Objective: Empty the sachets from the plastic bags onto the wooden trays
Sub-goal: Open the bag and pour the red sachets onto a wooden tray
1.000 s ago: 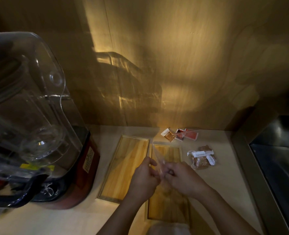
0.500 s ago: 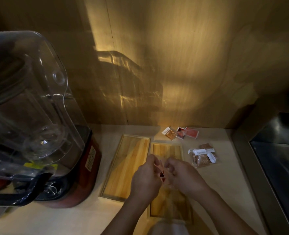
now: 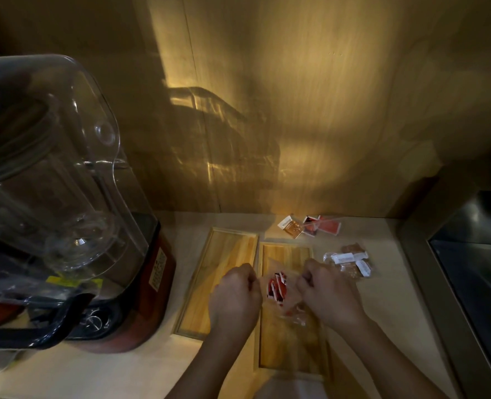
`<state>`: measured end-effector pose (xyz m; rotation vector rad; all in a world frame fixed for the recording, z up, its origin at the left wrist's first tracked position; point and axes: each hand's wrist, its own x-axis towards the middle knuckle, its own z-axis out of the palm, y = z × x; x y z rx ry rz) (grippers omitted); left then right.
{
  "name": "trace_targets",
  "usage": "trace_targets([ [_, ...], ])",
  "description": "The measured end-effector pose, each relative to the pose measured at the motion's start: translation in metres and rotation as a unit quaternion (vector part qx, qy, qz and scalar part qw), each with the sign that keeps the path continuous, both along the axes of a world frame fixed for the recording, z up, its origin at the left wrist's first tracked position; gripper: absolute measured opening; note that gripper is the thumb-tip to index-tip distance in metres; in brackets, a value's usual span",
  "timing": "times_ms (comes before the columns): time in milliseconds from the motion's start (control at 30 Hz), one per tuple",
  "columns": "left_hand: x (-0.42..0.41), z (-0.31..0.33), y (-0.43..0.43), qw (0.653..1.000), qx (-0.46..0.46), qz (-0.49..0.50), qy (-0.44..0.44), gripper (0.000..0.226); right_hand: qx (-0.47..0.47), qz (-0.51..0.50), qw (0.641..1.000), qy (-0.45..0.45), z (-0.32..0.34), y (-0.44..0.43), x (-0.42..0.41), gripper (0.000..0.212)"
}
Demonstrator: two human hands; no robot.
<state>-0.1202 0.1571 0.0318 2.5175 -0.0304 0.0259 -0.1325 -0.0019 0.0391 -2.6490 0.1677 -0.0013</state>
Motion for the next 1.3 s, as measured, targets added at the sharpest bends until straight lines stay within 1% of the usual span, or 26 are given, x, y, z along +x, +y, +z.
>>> trace_targets([
  [100, 0.005, 0.002, 0.009, 1.000, -0.016, 0.019, -0.014, 0.008, 0.036, -0.042, 0.998, 0.017, 0.002, -0.010, 0.002, 0.017],
  [133, 0.006, 0.003, 0.009, 1.000, -0.020, 0.012, -0.007, 0.009, 0.050, -0.037, 0.998, 0.029, 0.001, -0.011, 0.002, 0.015],
  [233, 0.004, 0.003, 0.001, 0.998, -0.034, -0.038, 0.041, 0.021, 0.072, 0.021, 0.995, 0.059, -0.001, -0.006, 0.002, 0.014],
  [300, 0.003, 0.000, -0.004, 0.995, -0.036, -0.074, 0.056, 0.019, 0.063, 0.059, 0.994, 0.065, -0.002, -0.001, 0.001, 0.013],
  [333, 0.003, -0.001, -0.006, 0.994, -0.037, -0.088, 0.059, 0.017, 0.042, 0.076, 0.994, 0.065, -0.003, 0.001, 0.001, 0.006],
  [367, 0.003, -0.003, -0.007, 0.993, -0.040, -0.098, 0.060, 0.014, 0.021, 0.089, 0.994, 0.066, -0.002, 0.003, 0.001, 0.005],
  [400, 0.003, -0.004, -0.008, 0.992, -0.042, -0.103, 0.057, 0.012, 0.006, 0.094, 0.993, 0.065, -0.002, 0.004, 0.001, 0.012],
  [467, 0.004, -0.005, -0.008, 0.994, -0.032, -0.101, 0.037, 0.013, 0.005, 0.084, 0.995, 0.053, -0.002, 0.003, 0.000, 0.021],
  [600, 0.013, -0.006, -0.001, 0.996, 0.024, -0.076, -0.051, 0.015, 0.015, 0.023, 0.999, 0.024, 0.005, -0.004, 0.000, 0.021],
  [700, 0.018, 0.000, -0.003, 0.989, 0.031, -0.077, -0.120, 0.014, 0.041, 0.003, 0.999, 0.000, 0.009, -0.005, 0.001, 0.025],
  [767, 0.016, 0.006, -0.007, 0.989, 0.017, -0.064, -0.134, 0.009, 0.050, -0.021, 0.998, -0.020, 0.011, -0.002, 0.002, 0.032],
  [800, 0.015, 0.009, -0.008, 0.991, 0.006, -0.054, -0.119, 0.014, 0.058, -0.040, 0.997, -0.024, 0.011, -0.002, 0.003, 0.035],
  [833, 0.013, 0.012, -0.008, 0.995, -0.006, -0.051, -0.083, 0.024, 0.070, -0.061, 0.995, -0.027, 0.011, -0.003, 0.003, 0.037],
  [867, 0.010, 0.013, -0.008, 0.997, -0.028, -0.059, -0.028, 0.034, 0.082, -0.084, 0.993, -0.021, 0.010, -0.004, 0.003, 0.036],
  [933, 0.001, 0.017, -0.009, 0.989, -0.066, -0.100, 0.084, 0.052, 0.101, -0.116, 0.988, -0.003, 0.009, -0.010, 0.004, 0.034],
  [967, -0.005, 0.018, -0.010, 0.982, -0.053, -0.134, 0.122, 0.059, 0.101, -0.125, 0.987, 0.003, 0.007, -0.014, 0.004, 0.032],
  [1000, -0.011, 0.018, -0.013, 0.975, -0.020, -0.171, 0.144, 0.062, 0.095, -0.134, 0.986, 0.015, 0.007, -0.016, 0.005, 0.031],
  [1033, -0.016, 0.016, -0.016, 0.968, 0.023, -0.201, 0.147, 0.061, 0.090, -0.131, 0.987, 0.021, 0.005, -0.019, 0.006, 0.027],
  [1100, -0.020, 0.012, -0.019, 0.963, 0.102, -0.220, 0.113, 0.043, 0.103, -0.115, 0.988, 0.027, 0.003, -0.024, 0.007, 0.010],
  [1133, -0.020, 0.010, -0.018, 0.965, 0.120, -0.215, 0.092, 0.031, 0.123, -0.101, 0.987, 0.031, 0.003, -0.026, 0.007, 0.028],
  [1167, -0.018, 0.009, -0.017, 0.966, 0.125, -0.212, 0.078, 0.025, 0.149, -0.073, 0.986, 0.030, 0.002, -0.028, 0.008, 0.052],
  [1200, -0.017, 0.007, -0.015, 0.967, 0.122, -0.216, 0.065, 0.022, 0.154, -0.051, 0.986, 0.040, 0.002, -0.031, 0.009, 0.067],
  [1233, -0.015, 0.006, -0.013, 0.966, 0.120, -0.223, 0.051, 0.021, 0.142, -0.033, 0.988, 0.049, 0.001, -0.033, 0.011, 0.069],
  [1267, -0.012, 0.006, -0.011, 0.966, 0.121, -0.228, 0.037, 0.020, 0.130, -0.024, 0.989, 0.065, 0.002, -0.035, 0.012, 0.059],
  [1300, -0.010, 0.007, -0.008, 0.966, 0.121, -0.227, 0.021, 0.018, 0.102, -0.017, 0.992, 0.075, 0.003, -0.037, 0.013, 0.042],
])
